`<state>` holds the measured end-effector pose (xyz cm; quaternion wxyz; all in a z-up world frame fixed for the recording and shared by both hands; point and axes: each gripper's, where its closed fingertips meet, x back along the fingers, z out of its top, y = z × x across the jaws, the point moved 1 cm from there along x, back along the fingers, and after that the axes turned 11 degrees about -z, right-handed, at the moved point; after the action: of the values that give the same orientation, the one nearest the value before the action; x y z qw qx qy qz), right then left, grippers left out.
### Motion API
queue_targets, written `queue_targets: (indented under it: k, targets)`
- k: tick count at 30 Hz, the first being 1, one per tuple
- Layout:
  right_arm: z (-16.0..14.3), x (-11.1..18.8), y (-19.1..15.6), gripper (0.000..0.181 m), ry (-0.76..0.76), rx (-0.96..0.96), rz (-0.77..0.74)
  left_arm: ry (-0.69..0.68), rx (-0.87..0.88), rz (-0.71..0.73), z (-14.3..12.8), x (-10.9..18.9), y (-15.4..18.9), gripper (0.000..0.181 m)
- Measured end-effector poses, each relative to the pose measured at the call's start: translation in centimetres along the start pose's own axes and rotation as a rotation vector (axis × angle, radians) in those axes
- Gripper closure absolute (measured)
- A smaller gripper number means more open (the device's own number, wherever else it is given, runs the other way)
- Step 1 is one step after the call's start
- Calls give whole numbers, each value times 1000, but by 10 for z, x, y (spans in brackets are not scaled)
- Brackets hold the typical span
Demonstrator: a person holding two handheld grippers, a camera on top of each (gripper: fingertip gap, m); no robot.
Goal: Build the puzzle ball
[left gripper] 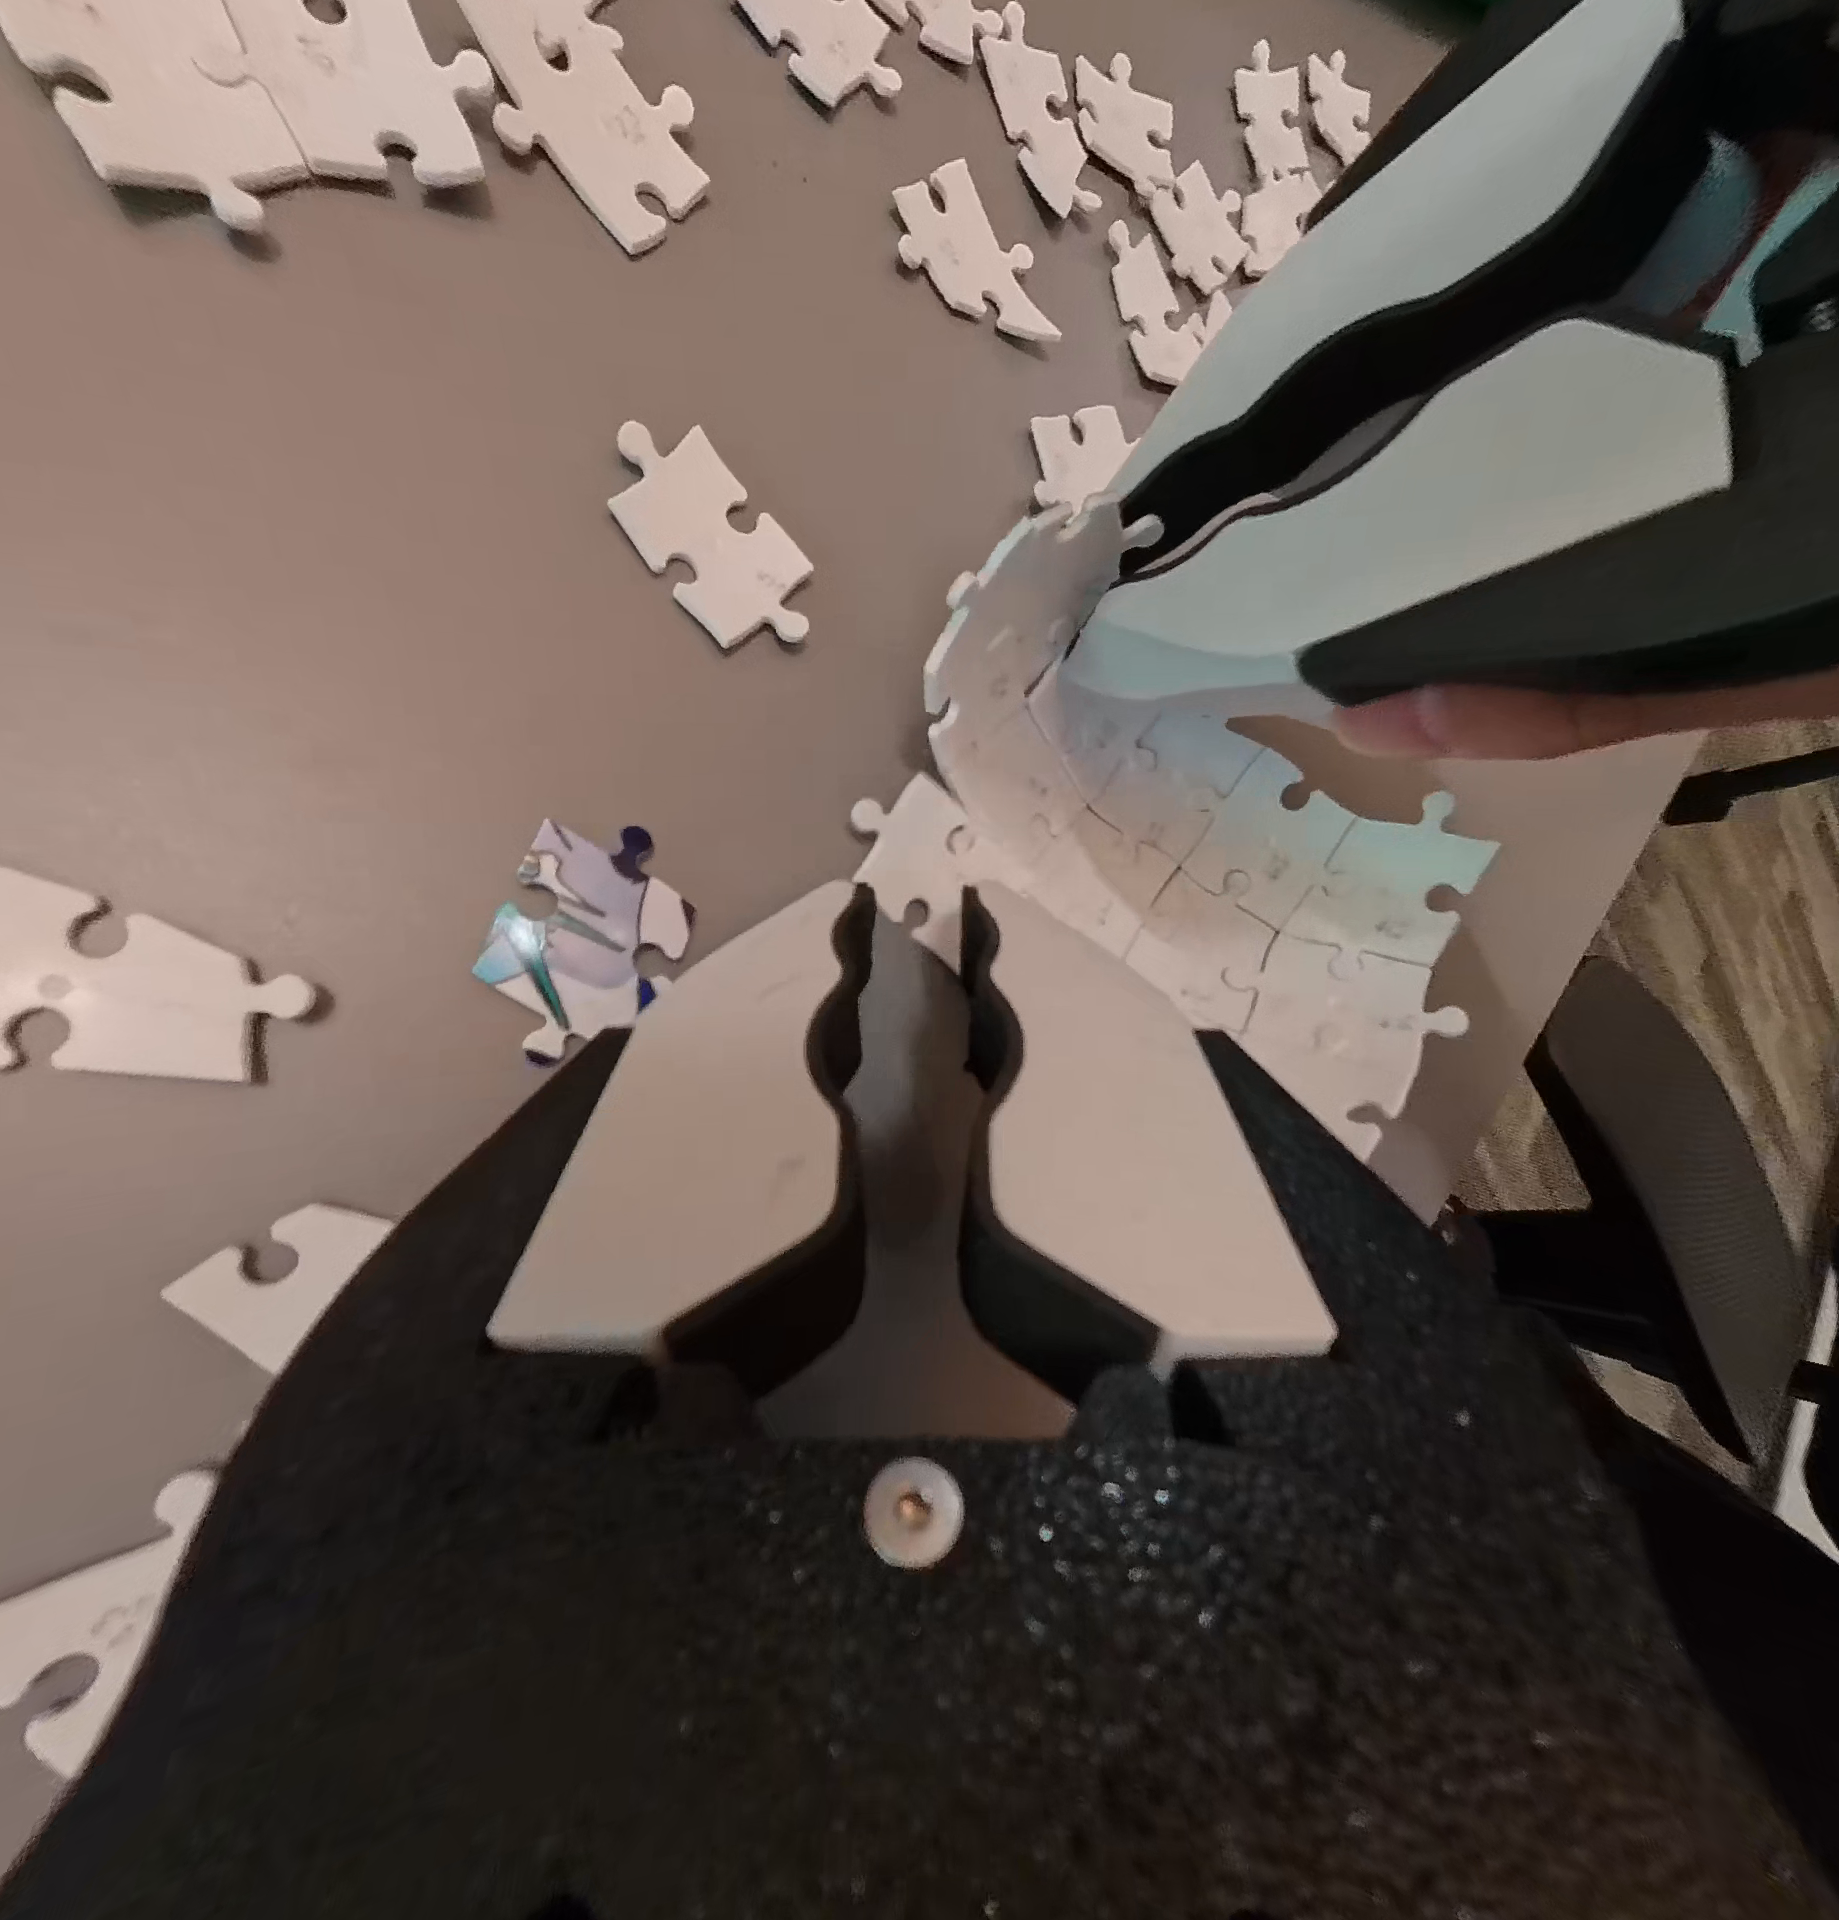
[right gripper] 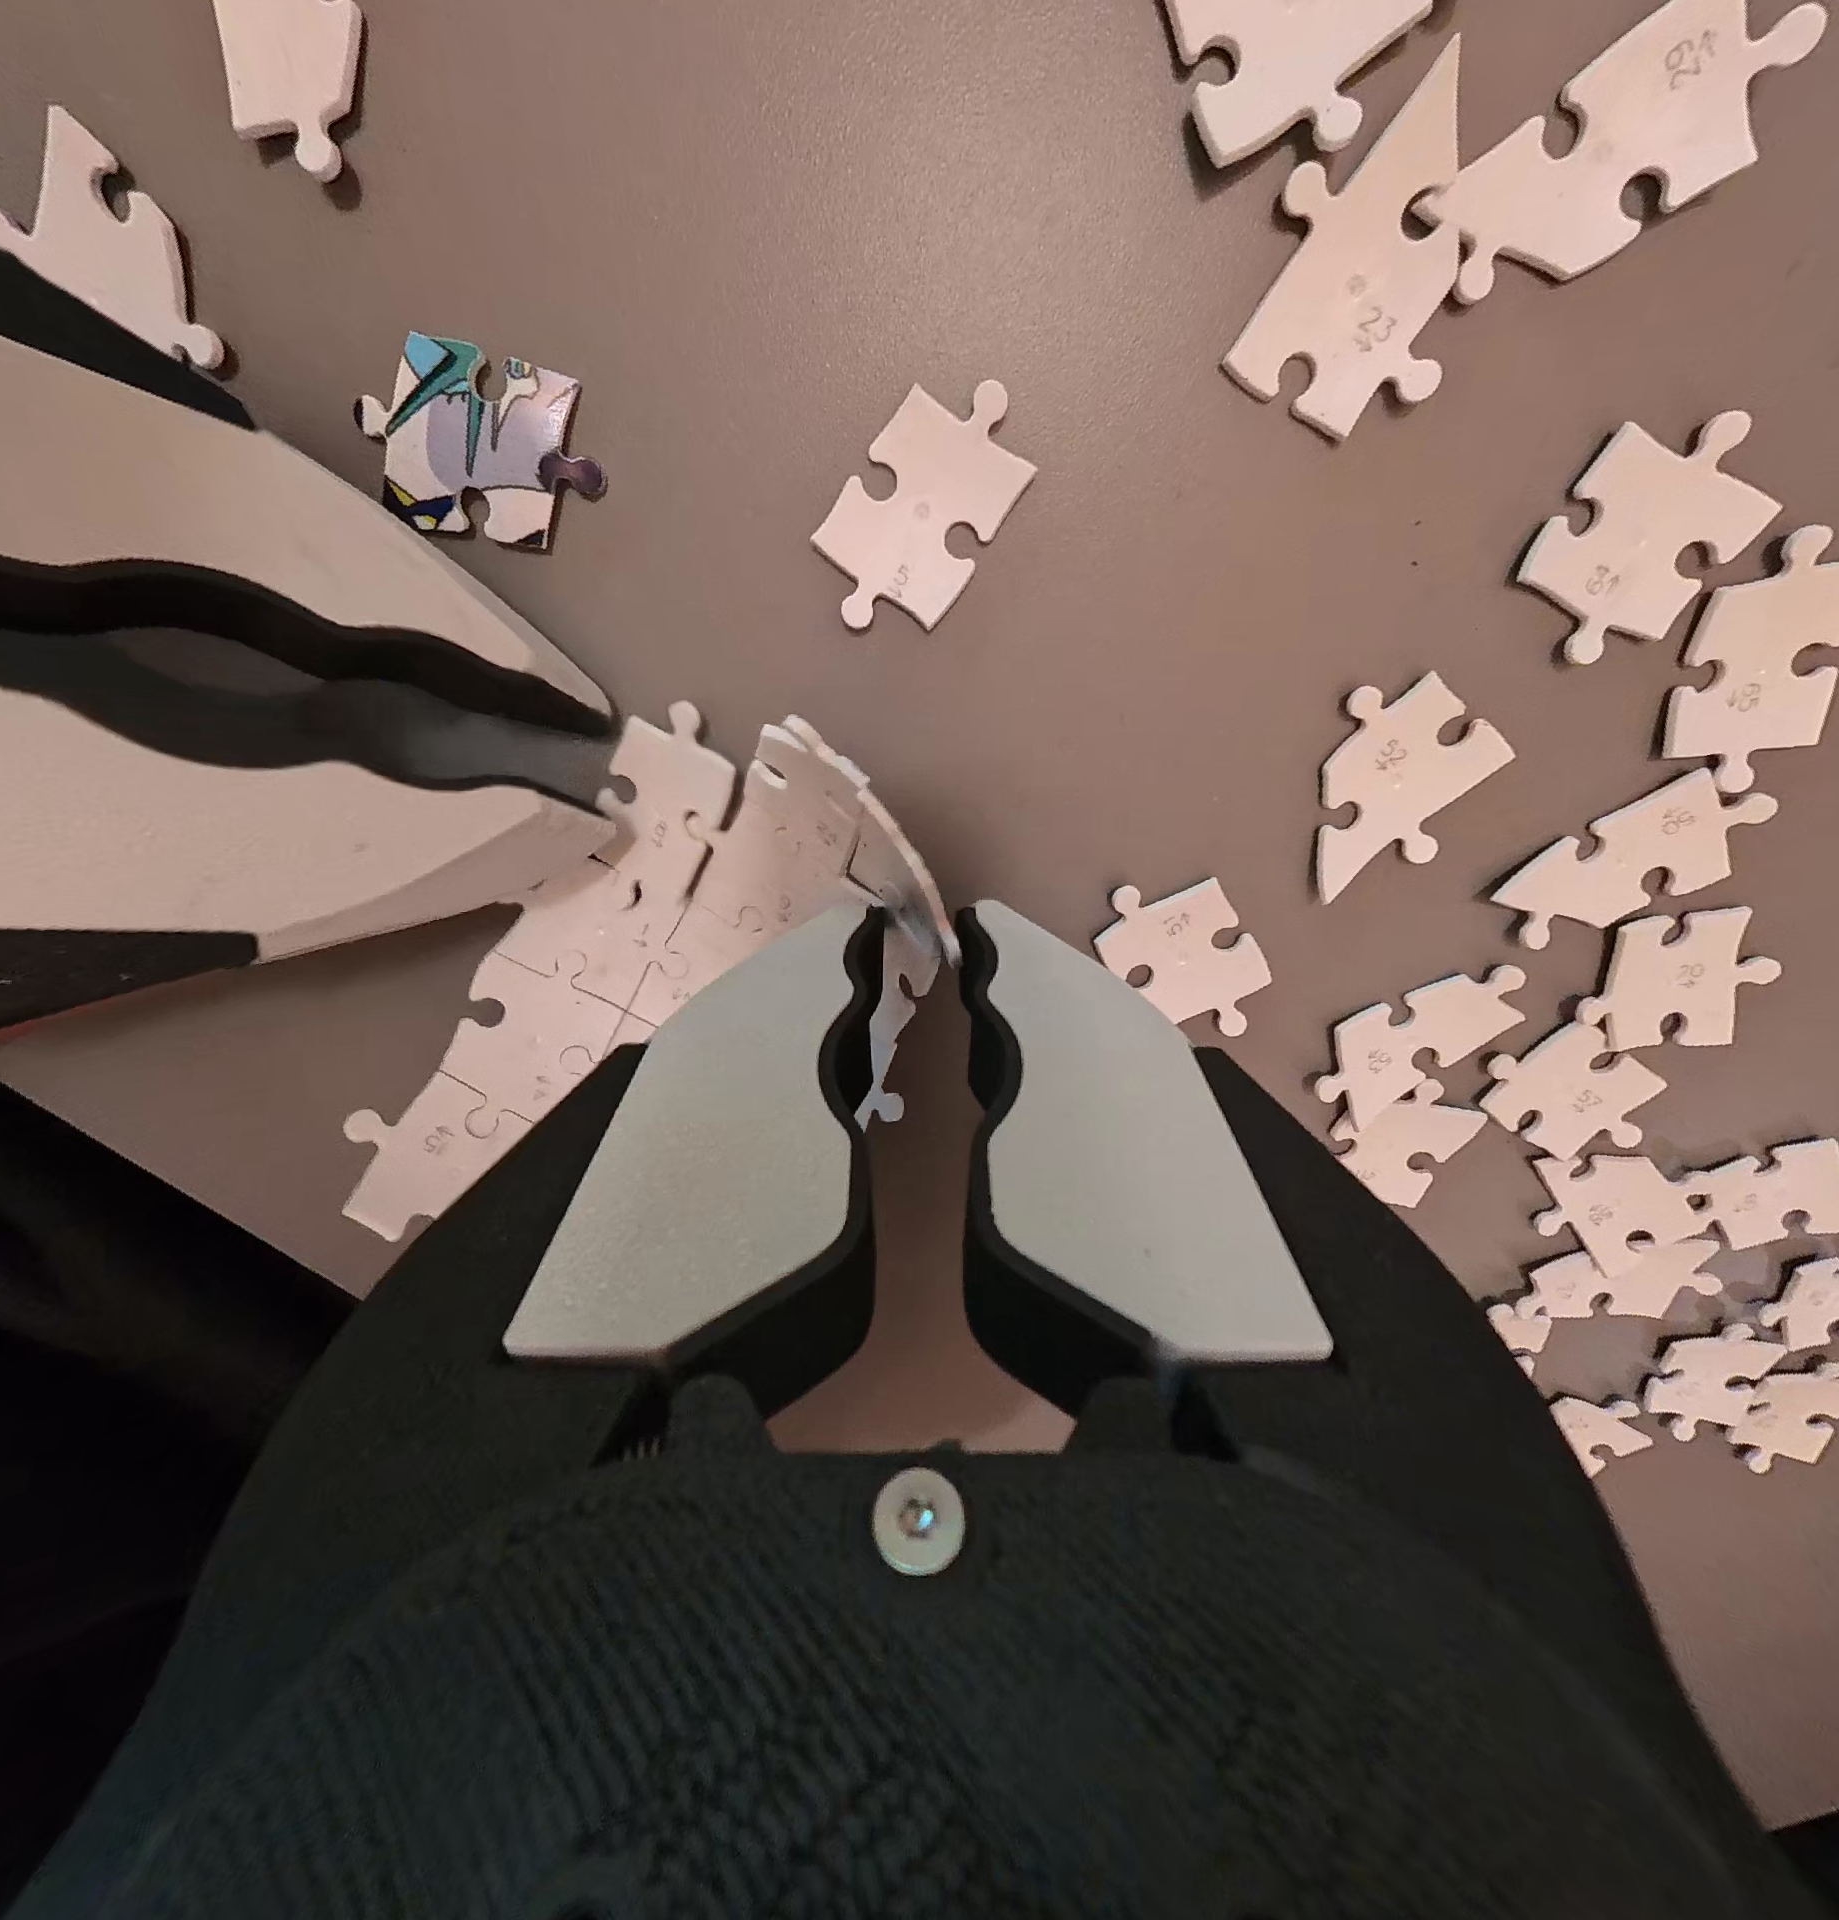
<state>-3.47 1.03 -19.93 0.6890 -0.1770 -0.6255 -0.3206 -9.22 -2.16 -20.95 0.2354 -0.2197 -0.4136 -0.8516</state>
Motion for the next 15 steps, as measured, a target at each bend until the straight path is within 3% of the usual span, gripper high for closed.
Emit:
queue_targets:
  k: [7, 15]
  targets:
    - [0, -1, 1, 167, 4, -2, -13, -15, -268, 4, 14, 1, 6, 180]
    - [9, 0, 0, 165, 8, 81, -105, -94, -367, -11, 4, -7, 3, 181]
